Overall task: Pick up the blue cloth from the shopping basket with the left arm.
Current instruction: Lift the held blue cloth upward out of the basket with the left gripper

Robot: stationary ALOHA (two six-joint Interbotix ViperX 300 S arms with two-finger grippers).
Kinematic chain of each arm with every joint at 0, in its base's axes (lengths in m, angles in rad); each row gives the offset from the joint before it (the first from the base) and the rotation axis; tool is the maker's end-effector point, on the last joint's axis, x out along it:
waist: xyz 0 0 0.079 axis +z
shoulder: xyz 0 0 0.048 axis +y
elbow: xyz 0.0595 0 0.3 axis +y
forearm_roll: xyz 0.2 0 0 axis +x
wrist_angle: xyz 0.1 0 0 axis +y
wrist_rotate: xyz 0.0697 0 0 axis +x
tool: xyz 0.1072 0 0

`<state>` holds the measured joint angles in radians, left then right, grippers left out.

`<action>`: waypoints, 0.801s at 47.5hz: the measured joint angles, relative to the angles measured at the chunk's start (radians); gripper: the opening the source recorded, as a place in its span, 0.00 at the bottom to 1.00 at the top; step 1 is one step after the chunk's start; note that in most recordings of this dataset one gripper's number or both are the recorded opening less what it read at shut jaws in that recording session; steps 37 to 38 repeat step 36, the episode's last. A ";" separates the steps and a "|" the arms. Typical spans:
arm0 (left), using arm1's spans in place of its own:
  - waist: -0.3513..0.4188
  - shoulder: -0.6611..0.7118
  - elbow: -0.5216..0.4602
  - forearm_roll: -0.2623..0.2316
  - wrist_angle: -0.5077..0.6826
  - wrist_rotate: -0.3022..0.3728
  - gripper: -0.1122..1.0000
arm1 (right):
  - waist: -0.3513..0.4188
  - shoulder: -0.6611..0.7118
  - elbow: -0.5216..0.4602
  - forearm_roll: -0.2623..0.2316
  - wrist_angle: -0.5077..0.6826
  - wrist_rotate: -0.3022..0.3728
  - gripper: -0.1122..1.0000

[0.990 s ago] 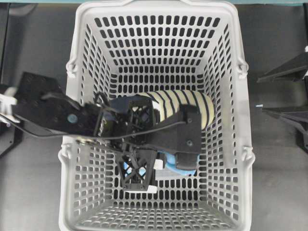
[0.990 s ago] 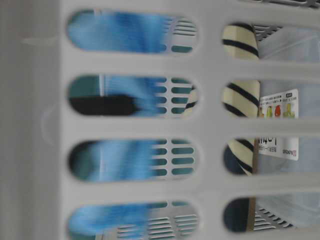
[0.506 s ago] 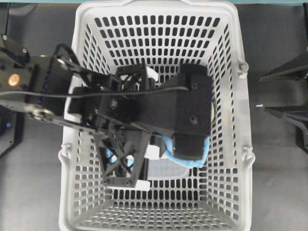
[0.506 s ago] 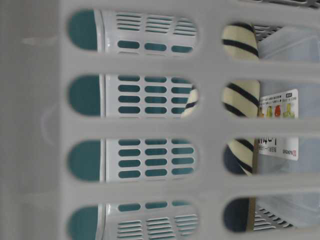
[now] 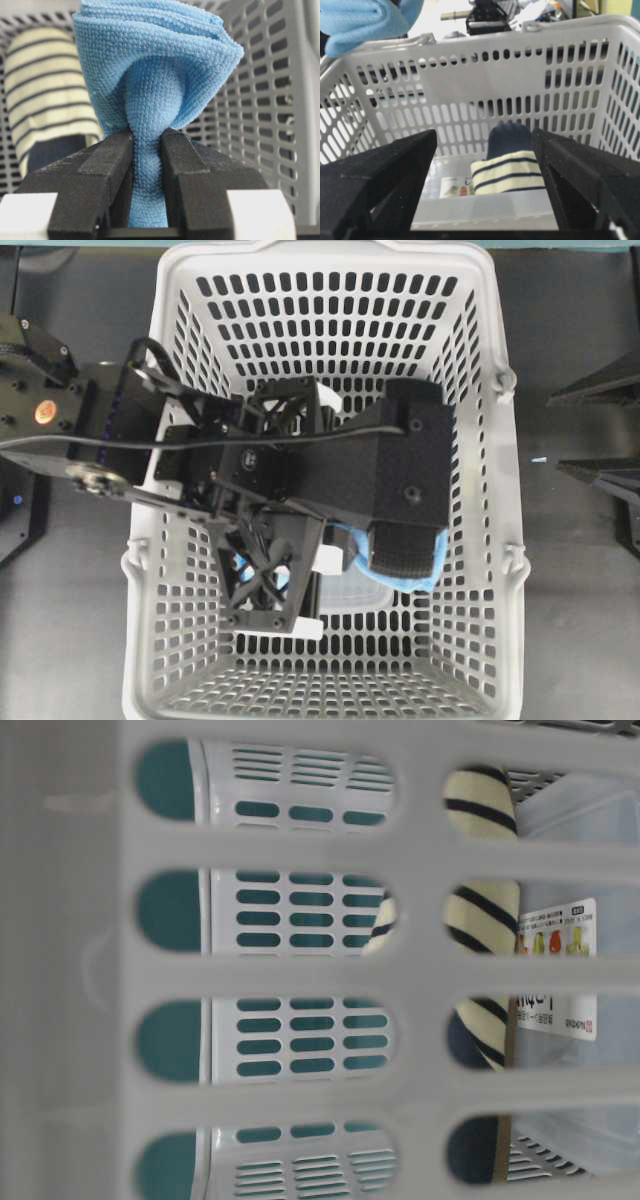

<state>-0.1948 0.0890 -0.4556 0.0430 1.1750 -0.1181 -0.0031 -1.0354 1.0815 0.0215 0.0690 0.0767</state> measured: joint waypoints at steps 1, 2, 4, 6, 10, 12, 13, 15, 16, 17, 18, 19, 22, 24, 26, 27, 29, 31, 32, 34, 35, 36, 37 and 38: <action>0.000 0.000 0.005 0.000 -0.008 0.000 0.23 | 0.000 0.000 0.000 0.000 0.000 0.000 0.77; 0.000 -0.002 0.012 0.000 -0.015 0.000 0.23 | 0.000 0.000 0.002 0.000 0.000 0.000 0.77; 0.000 -0.005 0.031 0.000 -0.032 0.000 0.23 | 0.000 0.000 0.000 0.000 0.000 0.000 0.77; 0.000 -0.009 0.051 0.000 -0.048 0.000 0.23 | -0.002 0.000 0.000 0.000 0.002 0.000 0.77; 0.000 -0.029 0.098 0.000 -0.083 0.000 0.23 | -0.002 -0.002 0.002 0.000 0.000 0.000 0.77; 0.000 -0.041 0.124 0.000 -0.097 0.000 0.23 | -0.002 -0.002 0.000 0.000 0.002 0.000 0.77; 0.000 -0.046 0.135 0.000 -0.103 0.000 0.23 | 0.000 -0.002 0.000 0.000 0.000 0.000 0.77; 0.000 -0.060 0.158 0.000 -0.118 -0.002 0.23 | -0.002 -0.002 0.000 0.000 0.000 0.000 0.77; 0.000 -0.066 0.167 0.000 -0.123 -0.002 0.23 | -0.002 -0.002 0.002 0.000 0.000 0.000 0.77; 0.000 -0.071 0.173 0.000 -0.129 -0.002 0.23 | -0.002 -0.002 0.002 0.000 0.000 0.000 0.77; 0.000 -0.075 0.179 0.000 -0.135 -0.002 0.23 | -0.003 -0.002 0.002 0.000 0.000 0.000 0.77; 0.000 -0.080 0.186 0.000 -0.138 -0.002 0.23 | -0.002 -0.002 0.002 0.000 0.000 0.000 0.77; 0.000 -0.091 0.201 0.000 -0.147 -0.002 0.23 | -0.003 -0.002 0.002 0.000 0.000 0.000 0.77; 0.000 -0.098 0.213 0.000 -0.153 -0.003 0.23 | -0.003 -0.002 0.002 0.000 0.000 0.000 0.77; 0.000 -0.104 0.221 0.000 -0.156 -0.002 0.23 | -0.003 -0.002 0.002 0.000 0.000 0.000 0.77; 0.000 -0.106 0.224 0.000 -0.156 -0.002 0.23 | -0.003 -0.002 0.002 0.000 0.000 0.000 0.77; 0.000 -0.110 0.229 0.000 -0.158 -0.002 0.23 | -0.003 -0.002 0.002 0.000 0.000 0.000 0.77; 0.002 -0.112 0.232 0.000 -0.158 -0.002 0.23 | -0.003 -0.002 0.002 0.000 0.000 0.000 0.77; 0.002 -0.112 0.233 0.000 -0.158 -0.003 0.23 | -0.003 -0.002 0.002 0.000 0.000 0.000 0.77; 0.002 -0.112 0.235 0.000 -0.160 -0.002 0.23 | -0.003 -0.002 0.002 0.000 0.000 0.000 0.77; 0.002 -0.112 0.235 0.000 -0.160 -0.002 0.23 | -0.003 -0.002 0.002 0.000 0.000 0.000 0.77; 0.002 -0.112 0.236 0.000 -0.160 -0.002 0.23 | -0.003 -0.002 0.002 0.000 0.000 0.000 0.77; 0.002 -0.112 0.236 0.000 -0.160 -0.002 0.23 | -0.003 -0.002 0.002 0.000 0.000 0.000 0.77; 0.002 -0.112 0.236 0.000 -0.160 -0.002 0.23 | -0.003 -0.002 0.002 0.000 0.000 0.000 0.77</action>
